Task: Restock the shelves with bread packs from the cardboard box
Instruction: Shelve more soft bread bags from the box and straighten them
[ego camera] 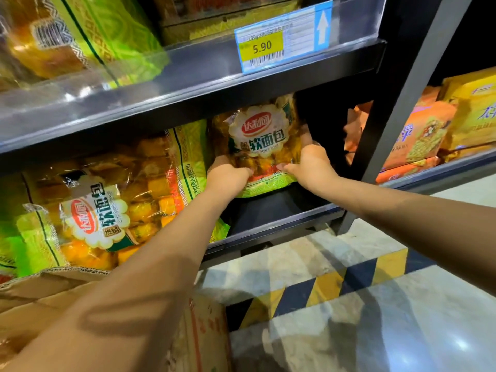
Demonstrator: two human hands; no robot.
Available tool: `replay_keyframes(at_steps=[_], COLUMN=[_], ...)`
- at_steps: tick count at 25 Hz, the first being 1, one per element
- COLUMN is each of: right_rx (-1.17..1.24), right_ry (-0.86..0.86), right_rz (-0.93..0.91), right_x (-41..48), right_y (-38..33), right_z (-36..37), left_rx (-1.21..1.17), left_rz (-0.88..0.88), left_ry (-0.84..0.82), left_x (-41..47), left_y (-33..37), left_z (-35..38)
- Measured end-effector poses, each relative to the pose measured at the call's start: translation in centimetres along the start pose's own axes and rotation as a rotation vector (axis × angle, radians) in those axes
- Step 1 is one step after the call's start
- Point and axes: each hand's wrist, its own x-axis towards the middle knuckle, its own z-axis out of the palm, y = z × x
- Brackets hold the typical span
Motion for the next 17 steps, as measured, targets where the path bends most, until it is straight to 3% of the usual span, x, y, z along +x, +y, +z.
replay_keyframes(at_steps=[4,8,13,17], right_rx=[-0.017,0.076,-0.075,-0.192], right_ry=[-0.031,-0.078,-0.249,-0.333], right_rz=[0.057,0.046,-0.290,-0.690], right_x=[-0.8,-5.4,-13.9,-19.8], right_y=[-0.2,-1.2,-8.4,-16.6], right_z=[-0.9,-2.1,-3.4,-4.0], left_rx=[-0.118,0.054,0.505,0.644], left_rz=[-0.001,0.248,0.653,0.670], left_ry=[-0.112,-0.170,-0.108,0.063], left_x=[-1.9,-8.3,-16.5,-20.4], left_y=[0.6,0.8,-4.5,-11.3], left_z=[-0.8,-4.1,-14.7,-22.6])
